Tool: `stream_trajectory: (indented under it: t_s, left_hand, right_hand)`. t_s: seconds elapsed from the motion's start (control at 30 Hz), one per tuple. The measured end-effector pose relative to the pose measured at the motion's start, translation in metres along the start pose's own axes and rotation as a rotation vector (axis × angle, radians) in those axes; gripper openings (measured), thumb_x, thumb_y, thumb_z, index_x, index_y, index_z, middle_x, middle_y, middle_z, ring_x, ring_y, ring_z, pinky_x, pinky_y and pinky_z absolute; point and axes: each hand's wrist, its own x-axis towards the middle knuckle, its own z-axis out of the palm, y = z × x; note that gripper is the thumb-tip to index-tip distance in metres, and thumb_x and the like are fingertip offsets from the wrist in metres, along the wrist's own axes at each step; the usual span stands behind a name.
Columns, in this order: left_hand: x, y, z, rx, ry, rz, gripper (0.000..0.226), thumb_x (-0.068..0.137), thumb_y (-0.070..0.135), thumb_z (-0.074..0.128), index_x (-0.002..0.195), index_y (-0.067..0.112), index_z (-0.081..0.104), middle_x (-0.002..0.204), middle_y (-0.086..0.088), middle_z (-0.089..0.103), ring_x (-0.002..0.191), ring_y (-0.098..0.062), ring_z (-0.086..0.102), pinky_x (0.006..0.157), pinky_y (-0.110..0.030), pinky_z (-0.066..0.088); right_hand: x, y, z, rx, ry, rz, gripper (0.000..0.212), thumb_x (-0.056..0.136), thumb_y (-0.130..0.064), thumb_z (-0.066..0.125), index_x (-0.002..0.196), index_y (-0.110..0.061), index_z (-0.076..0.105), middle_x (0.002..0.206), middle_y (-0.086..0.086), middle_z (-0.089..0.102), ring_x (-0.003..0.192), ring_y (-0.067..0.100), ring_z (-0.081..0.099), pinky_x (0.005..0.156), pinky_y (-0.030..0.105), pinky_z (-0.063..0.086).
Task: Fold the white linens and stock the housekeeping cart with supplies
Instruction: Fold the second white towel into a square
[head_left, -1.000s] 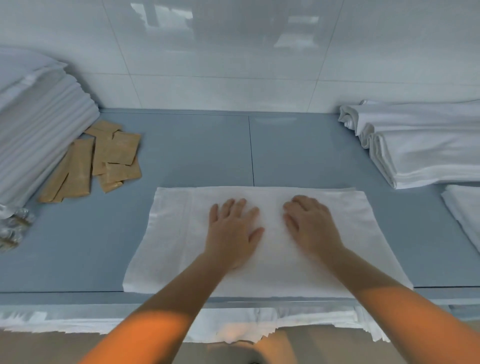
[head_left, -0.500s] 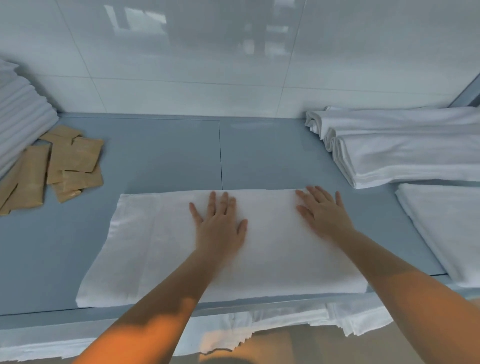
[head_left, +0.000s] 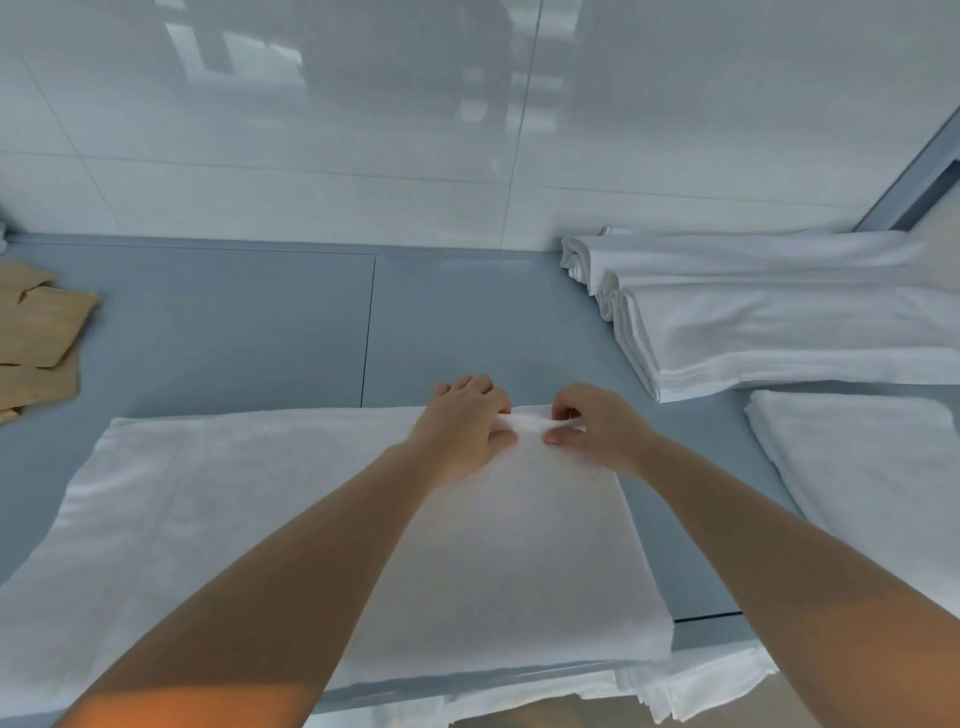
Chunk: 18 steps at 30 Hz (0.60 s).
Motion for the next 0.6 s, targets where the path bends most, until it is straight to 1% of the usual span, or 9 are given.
stream_trajectory:
  t_s: [0.1, 0.17, 0.23, 0.3, 0.37, 0.47, 0.53, 0.6]
  left_hand:
    - [0.003, 0.002, -0.004, -0.115, -0.088, -0.041, 0.018, 0.091, 0.037, 0.058, 0.099, 0.021, 0.051, 0.098, 0.004, 0.050, 0.096, -0.021, 0.050, 0.074, -0.030, 0.031]
    - [0.007, 0.002, -0.006, -0.145, -0.119, -0.087, 0.018, 0.093, 0.039, 0.055, 0.092, 0.024, 0.044, 0.090, 0.004, 0.051, 0.086, -0.022, 0.050, 0.067, -0.031, 0.031]
    - [0.013, 0.000, -0.009, -0.154, -0.123, -0.098, 0.019, 0.095, 0.040, 0.052, 0.090, 0.025, 0.042, 0.087, 0.002, 0.052, 0.082, -0.024, 0.050, 0.065, -0.032, 0.033]
    - [0.019, -0.006, -0.015, -0.153, -0.128, -0.101, 0.019, 0.096, 0.041, 0.049, 0.090, 0.025, 0.041, 0.085, 0.002, 0.051, 0.080, -0.025, 0.048, 0.062, -0.032, 0.031]
    - [0.025, -0.012, -0.018, -0.133, -0.131, -0.116, 0.019, 0.096, 0.041, 0.048, 0.092, 0.024, 0.043, 0.085, 0.003, 0.050, 0.078, -0.023, 0.046, 0.057, -0.031, 0.027]
    - [0.025, -0.014, -0.013, -0.044, -0.075, -0.138, 0.022, 0.094, 0.044, 0.052, 0.094, 0.022, 0.049, 0.081, 0.004, 0.049, 0.077, -0.022, 0.045, 0.057, -0.031, 0.026]
    - [0.020, -0.012, -0.006, -0.006, 0.009, -0.133, 0.026, 0.094, 0.047, 0.051, 0.089, 0.022, 0.047, 0.070, 0.006, 0.045, 0.072, -0.023, 0.046, 0.056, -0.031, 0.025]
    - [0.014, -0.013, -0.001, 0.009, 0.072, -0.137, 0.035, 0.093, 0.052, 0.049, 0.080, 0.020, 0.044, 0.062, 0.009, 0.043, 0.065, -0.022, 0.046, 0.052, -0.031, 0.023]
  right_hand:
    - [-0.005, 0.003, 0.001, 0.094, 0.017, 0.032, 0.019, 0.082, -0.019, 0.073, 0.094, -0.007, 0.063, 0.091, 0.001, 0.060, 0.086, 0.018, 0.054, 0.069, 0.025, 0.034]
    - [-0.005, 0.005, -0.001, 0.137, 0.001, 0.083, 0.019, 0.082, -0.021, 0.074, 0.092, -0.009, 0.064, 0.092, 0.004, 0.063, 0.085, 0.019, 0.055, 0.068, 0.026, 0.035]
    - [-0.003, 0.007, -0.005, 0.178, -0.023, 0.125, 0.016, 0.082, -0.024, 0.074, 0.085, -0.015, 0.061, 0.087, 0.002, 0.061, 0.081, 0.018, 0.054, 0.066, 0.027, 0.036]
    - [0.001, 0.006, -0.009, 0.203, -0.010, 0.138, 0.017, 0.085, -0.025, 0.071, 0.080, -0.021, 0.055, 0.082, -0.001, 0.057, 0.078, 0.018, 0.051, 0.064, 0.027, 0.035]
    - [0.007, 0.006, -0.008, 0.197, 0.054, 0.155, 0.012, 0.089, -0.026, 0.065, 0.087, -0.019, 0.056, 0.086, 0.001, 0.056, 0.081, 0.019, 0.050, 0.067, 0.027, 0.034]
    - [0.013, 0.007, 0.001, 0.154, 0.127, 0.224, 0.013, 0.092, -0.026, 0.060, 0.097, -0.016, 0.058, 0.089, 0.002, 0.056, 0.083, 0.022, 0.050, 0.068, 0.027, 0.032]
    - [0.013, 0.007, 0.008, 0.142, 0.159, 0.268, 0.013, 0.091, -0.027, 0.060, 0.099, -0.016, 0.057, 0.089, 0.002, 0.055, 0.083, 0.022, 0.049, 0.067, 0.028, 0.030]
    - [0.012, 0.009, 0.012, 0.150, 0.205, 0.306, 0.013, 0.090, -0.027, 0.062, 0.098, -0.017, 0.057, 0.090, 0.003, 0.056, 0.082, 0.021, 0.048, 0.067, 0.027, 0.030]
